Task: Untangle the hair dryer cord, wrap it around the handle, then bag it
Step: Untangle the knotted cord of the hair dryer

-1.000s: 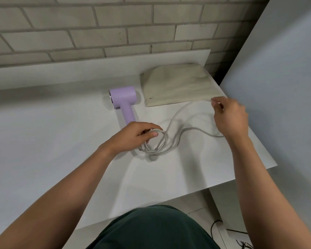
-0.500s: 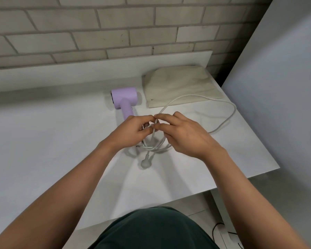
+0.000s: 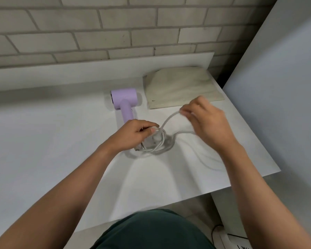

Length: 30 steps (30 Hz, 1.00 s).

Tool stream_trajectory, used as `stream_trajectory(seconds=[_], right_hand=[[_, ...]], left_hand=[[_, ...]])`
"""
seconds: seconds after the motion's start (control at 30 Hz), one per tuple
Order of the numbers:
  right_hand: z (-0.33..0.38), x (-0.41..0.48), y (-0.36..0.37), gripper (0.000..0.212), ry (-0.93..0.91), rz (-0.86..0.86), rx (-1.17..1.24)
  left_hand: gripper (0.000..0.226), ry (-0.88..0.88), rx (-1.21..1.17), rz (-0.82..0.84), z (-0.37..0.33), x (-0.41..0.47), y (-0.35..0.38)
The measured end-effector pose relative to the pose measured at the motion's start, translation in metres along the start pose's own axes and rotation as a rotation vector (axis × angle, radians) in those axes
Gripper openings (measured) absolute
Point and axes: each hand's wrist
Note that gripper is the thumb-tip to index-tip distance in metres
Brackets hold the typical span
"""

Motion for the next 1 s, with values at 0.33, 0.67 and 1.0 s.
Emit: stream_trajectory(seconds=[0.33, 0.67, 1.0], right_hand=[[-0.046, -0.007, -0.005, 0.024, 0.44, 0.053, -0.066], [-0.05, -0.023, 0.052, 0.023, 0.513, 0.412, 0.041], [-0.003, -0.014, 0.032, 0.046, 0.315, 0.475, 0.479]], left_hand=[[0.02, -0.025, -0.074, -0.002, -0.003, -0.001, -0.005], [0.02, 0.057, -0.137, 0.098, -0.019, -0.019, -0.017], [0.019, 0.037, -0.173, 0.009, -0.015, -0.025, -0.016]])
Point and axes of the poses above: each hand's wrist, its own x-axis towards the middle knuckle, its own y-axis out of the palm, z = x × y, and after that the axes turned 7 degrees about -y, right-handed
